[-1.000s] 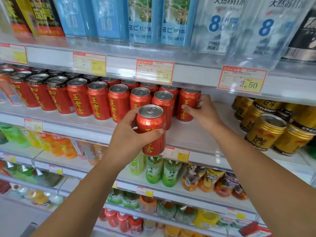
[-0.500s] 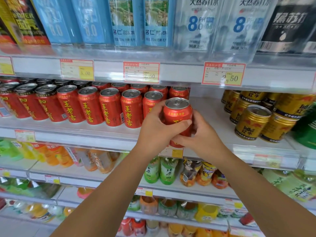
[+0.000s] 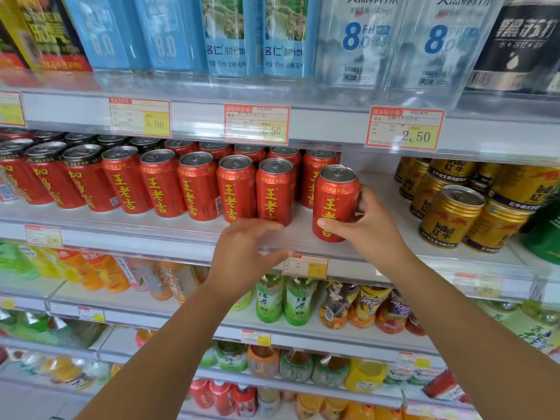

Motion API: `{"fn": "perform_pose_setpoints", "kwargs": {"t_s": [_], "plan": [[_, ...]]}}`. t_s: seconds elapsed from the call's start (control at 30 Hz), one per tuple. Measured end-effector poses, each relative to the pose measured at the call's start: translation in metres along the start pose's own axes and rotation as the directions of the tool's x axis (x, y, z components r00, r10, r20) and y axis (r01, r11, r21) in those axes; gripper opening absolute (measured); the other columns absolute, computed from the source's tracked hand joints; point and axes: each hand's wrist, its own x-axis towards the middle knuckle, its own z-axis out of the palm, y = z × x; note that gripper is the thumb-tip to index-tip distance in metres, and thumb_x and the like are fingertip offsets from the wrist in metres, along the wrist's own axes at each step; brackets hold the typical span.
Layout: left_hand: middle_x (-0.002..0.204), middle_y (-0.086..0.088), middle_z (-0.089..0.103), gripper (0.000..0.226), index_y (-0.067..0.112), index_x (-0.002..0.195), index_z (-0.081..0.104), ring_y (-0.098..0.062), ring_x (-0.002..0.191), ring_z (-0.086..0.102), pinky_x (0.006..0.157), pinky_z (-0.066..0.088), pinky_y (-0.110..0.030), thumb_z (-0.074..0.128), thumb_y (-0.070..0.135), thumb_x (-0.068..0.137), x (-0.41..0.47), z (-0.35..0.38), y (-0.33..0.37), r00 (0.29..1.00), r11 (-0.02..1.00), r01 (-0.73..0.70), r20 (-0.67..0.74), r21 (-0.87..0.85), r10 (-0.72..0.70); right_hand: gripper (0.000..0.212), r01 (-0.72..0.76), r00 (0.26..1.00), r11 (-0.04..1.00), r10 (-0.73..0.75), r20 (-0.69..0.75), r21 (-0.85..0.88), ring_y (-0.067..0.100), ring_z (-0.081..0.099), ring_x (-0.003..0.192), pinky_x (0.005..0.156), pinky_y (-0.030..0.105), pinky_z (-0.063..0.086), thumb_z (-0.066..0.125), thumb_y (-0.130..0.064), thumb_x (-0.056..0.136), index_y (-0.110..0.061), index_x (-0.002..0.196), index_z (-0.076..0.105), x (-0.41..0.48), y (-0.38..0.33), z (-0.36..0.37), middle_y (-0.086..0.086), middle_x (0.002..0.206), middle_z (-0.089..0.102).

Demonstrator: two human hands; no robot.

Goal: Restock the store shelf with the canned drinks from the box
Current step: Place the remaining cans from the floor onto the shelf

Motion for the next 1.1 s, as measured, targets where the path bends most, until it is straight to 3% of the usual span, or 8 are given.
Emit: {"fn": "perform_pose_setpoints", "kwargs": {"t_s": [0.1, 0.27, 0.37, 0.5, 0.73, 0.9, 1.1], "plan": [[0.099, 0.015, 0.071, 0.039, 0.028, 0.1, 0.074, -0.011, 0.095, 0.059, 0.088, 0.04, -0.025, 0.083, 0.045, 0.067, -0.002, 0.012, -0.014, 0.993, 0.991, -0.108, -0.034, 0.078, 0.111, 0.07, -0.019, 1.0, 1.0, 0.019, 0.007, -0.017, 0.002, 0.058, 0.105, 0.089, 0.024, 0.047, 0.087, -0.022, 0.067, -0.032, 0.122, 0.045, 0.005, 0.004, 0.004, -0.012, 0.116, 0.06], [0.098, 0.015, 0.071, 0.036, 0.027, 0.1, 0.074, -0.009, 0.093, 0.06, 0.09, 0.036, -0.022, 0.082, 0.043, 0.069, -0.004, 0.019, -0.019, 0.985, 0.987, -0.147, -0.08, 0.073, 0.152, 0.076, -0.018, 1.0, 0.995, 0.017, -0.008, -0.103, 0.009, 0.058, 0.105, 0.091, 0.027, 0.047, 0.088, -0.027, 0.064, -0.026, 0.128, 0.046, 0.009, 0.011, 0.005, -0.007, 0.118, 0.059], [0.1, 0.016, 0.071, 0.036, 0.028, 0.101, 0.073, -0.009, 0.095, 0.06, 0.092, 0.04, -0.027, 0.079, 0.046, 0.071, -0.004, 0.019, -0.019, 0.984, 0.985, -0.159, -0.074, 0.067, 0.164, 0.081, -0.015, 1.0, 0.981, 0.013, -0.015, -0.195, 0.013, 0.055, 0.108, 0.093, 0.03, 0.046, 0.088, -0.034, 0.063, -0.026, 0.131, 0.045, 0.012, 0.012, 0.004, -0.001, 0.127, 0.051], [0.102, 0.016, 0.07, 0.036, 0.027, 0.102, 0.072, -0.009, 0.096, 0.061, 0.093, 0.042, -0.032, 0.079, 0.045, 0.072, -0.006, 0.02, -0.02, 0.981, 0.983, -0.169, -0.082, 0.074, 0.175, 0.083, -0.026, 1.0, 0.982, 0.025, -0.009, -0.184, 0.013, 0.054, 0.108, 0.088, 0.026, 0.043, 0.088, -0.029, 0.064, -0.023, 0.132, 0.041, 0.014, 0.007, 0.004, -0.002, 0.125, 0.053], [0.103, 0.017, 0.07, 0.035, 0.027, 0.102, 0.072, -0.01, 0.097, 0.06, 0.095, 0.033, -0.023, 0.081, 0.041, 0.071, -0.006, 0.022, -0.02, 0.982, 0.984, -0.162, -0.09, 0.081, 0.169, 0.068, 0.003, 1.0, 0.985, -0.005, -0.014, -0.17, 0.013, 0.057, 0.105, 0.092, 0.033, 0.049, 0.087, -0.025, 0.067, -0.026, 0.116, 0.039, 0.017, 0.006, 0.015, -0.006, 0.114, 0.055], [0.103, 0.016, 0.07, 0.035, 0.027, 0.102, 0.072, -0.01, 0.098, 0.06, 0.096, 0.033, -0.023, 0.081, 0.041, 0.071, -0.006, 0.022, -0.02, 0.982, 0.984, -0.16, -0.088, 0.085, 0.167, 0.075, 0.009, 0.999, 0.973, -0.016, -0.029, -0.23, 0.016, 0.059, 0.107, 0.094, 0.038, 0.051, 0.087, -0.037, 0.064, -0.025, 0.125, 0.044, 0.024, 0.012, 0.023, 0.002, 0.123, 0.055], [0.103, 0.015, 0.071, 0.036, 0.026, 0.103, 0.072, -0.013, 0.098, 0.061, 0.096, 0.037, -0.029, 0.081, 0.042, 0.072, -0.006, 0.022, -0.021, 0.981, 0.983, -0.171, -0.08, 0.062, 0.176, 0.078, -0.011, 0.999, 0.971, 0.0, -0.045, -0.237, 0.017, 0.058, 0.109, 0.094, 0.036, 0.05, 0.086, -0.037, 0.066, -0.023, 0.129, 0.043, 0.024, 0.012, 0.029, 0.003, 0.126, 0.055]]}}
